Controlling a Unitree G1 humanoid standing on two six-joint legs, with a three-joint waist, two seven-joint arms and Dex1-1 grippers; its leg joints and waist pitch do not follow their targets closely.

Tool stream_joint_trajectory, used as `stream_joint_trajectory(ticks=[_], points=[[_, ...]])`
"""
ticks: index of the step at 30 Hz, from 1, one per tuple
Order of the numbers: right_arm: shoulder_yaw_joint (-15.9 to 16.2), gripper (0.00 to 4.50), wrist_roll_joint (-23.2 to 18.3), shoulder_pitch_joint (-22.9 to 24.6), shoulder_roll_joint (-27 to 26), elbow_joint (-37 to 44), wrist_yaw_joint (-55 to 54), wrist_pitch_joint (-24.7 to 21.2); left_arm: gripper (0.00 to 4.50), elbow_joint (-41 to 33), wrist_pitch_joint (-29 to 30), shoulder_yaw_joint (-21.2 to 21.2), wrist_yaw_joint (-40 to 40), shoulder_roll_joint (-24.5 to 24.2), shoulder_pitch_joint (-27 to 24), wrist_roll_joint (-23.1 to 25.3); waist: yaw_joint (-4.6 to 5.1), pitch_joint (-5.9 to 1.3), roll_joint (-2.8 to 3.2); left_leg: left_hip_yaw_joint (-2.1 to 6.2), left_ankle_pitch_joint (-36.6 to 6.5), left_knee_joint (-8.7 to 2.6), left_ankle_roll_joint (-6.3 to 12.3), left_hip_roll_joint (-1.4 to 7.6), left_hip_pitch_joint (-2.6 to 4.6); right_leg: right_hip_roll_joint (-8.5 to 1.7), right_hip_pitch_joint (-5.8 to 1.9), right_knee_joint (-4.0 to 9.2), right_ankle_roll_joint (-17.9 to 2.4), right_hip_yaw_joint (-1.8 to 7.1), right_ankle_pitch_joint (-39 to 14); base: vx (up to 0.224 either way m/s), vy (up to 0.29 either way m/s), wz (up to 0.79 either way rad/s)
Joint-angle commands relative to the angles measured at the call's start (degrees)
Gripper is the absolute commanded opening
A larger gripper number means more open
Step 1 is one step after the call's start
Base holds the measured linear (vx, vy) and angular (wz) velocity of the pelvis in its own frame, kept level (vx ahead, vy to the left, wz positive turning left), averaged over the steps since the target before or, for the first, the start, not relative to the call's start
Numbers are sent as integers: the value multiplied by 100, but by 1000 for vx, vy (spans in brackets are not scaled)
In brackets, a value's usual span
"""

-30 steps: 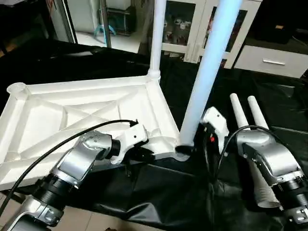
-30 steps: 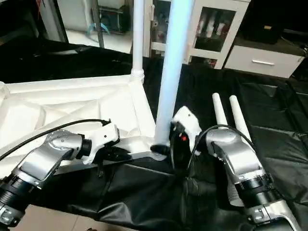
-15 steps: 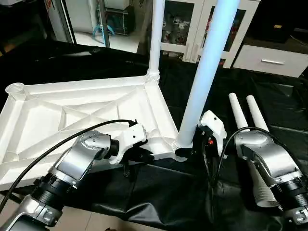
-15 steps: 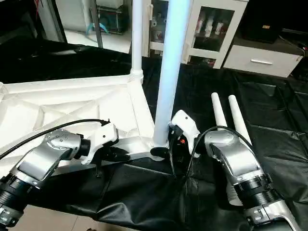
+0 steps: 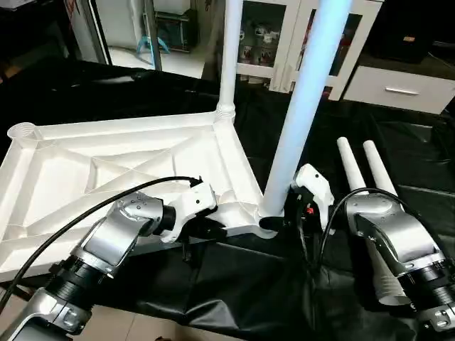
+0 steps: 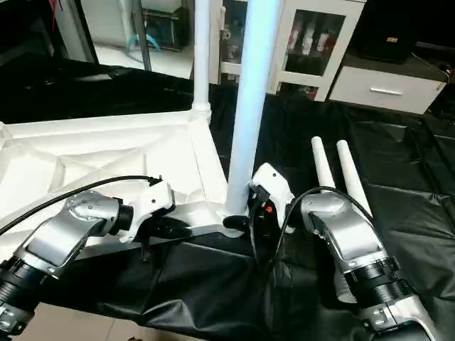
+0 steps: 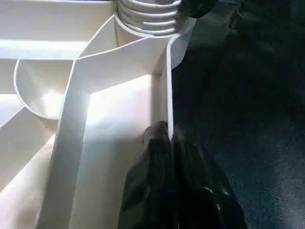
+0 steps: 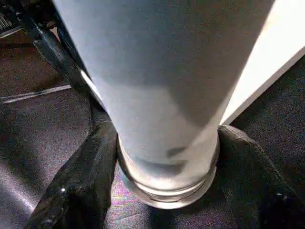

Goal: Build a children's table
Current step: Rotate leg to tighten

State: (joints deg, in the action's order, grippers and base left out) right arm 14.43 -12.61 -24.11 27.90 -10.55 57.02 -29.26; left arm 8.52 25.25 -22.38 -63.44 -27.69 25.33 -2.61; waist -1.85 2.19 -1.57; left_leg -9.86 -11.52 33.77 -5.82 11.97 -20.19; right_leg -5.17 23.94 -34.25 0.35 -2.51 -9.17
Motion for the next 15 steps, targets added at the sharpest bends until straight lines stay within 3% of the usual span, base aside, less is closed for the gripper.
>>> stream_joint_trajectory(ticks=[1, 5, 6, 8, 10, 15], points=[[-117, 272, 147, -37, -269, -288, -521, 139, 0, -102, 36, -151, -125, 114, -29, -101, -2, -324, 5, -52, -959, -386, 227, 51, -23, -153, -331, 307, -1352, 154, -970, 0, 0, 0], [-405, 272, 223, -134, -724, -744, -1353, 233, 0, 118, 25, -57, 231, 365, 57, -44, 65, -291, 1, -30, -1407, -409, 37, 30, -37, -161, -292, 396, -1069, 150, -1899, 0, 0, 0], [-405, 272, 223, -134, -724, -744, -1353, 233, 0, 118, 25, -57, 231, 365, 57, -44, 79, -292, -4, -27, -1465, -413, 14, 31, -26, -157, -279, 413, -1024, 148, -2012, 0, 0, 0], [-634, 271, 302, -216, -1223, -1106, -2247, 268, 0, 515, 21, 25, 769, 730, 238, 97, 109, -288, 0, -25, -1569, -410, -55, 21, -2, -147, -237, 442, -947, 152, -2187, 0, 0, 0], [-739, 270, 380, -284, -1548, -1392, -2838, 332, 0, 778, 11, 89, 1097, 990, 373, 154, 129, -295, 1, -16, -1584, -413, -87, 16, -6, -149, -242, 445, -909, 147, -2239, 0, 0, 0], [-841, 269, 748, -621, -2275, -2389, -4363, 922, 0, 1538, 67, 279, 2111, 1631, 785, 375, 176, -289, 3, -2, -1831, -410, -118, -19, 1, -147, -200, 521, -693, 119, -2695, 0, 0, 0]])
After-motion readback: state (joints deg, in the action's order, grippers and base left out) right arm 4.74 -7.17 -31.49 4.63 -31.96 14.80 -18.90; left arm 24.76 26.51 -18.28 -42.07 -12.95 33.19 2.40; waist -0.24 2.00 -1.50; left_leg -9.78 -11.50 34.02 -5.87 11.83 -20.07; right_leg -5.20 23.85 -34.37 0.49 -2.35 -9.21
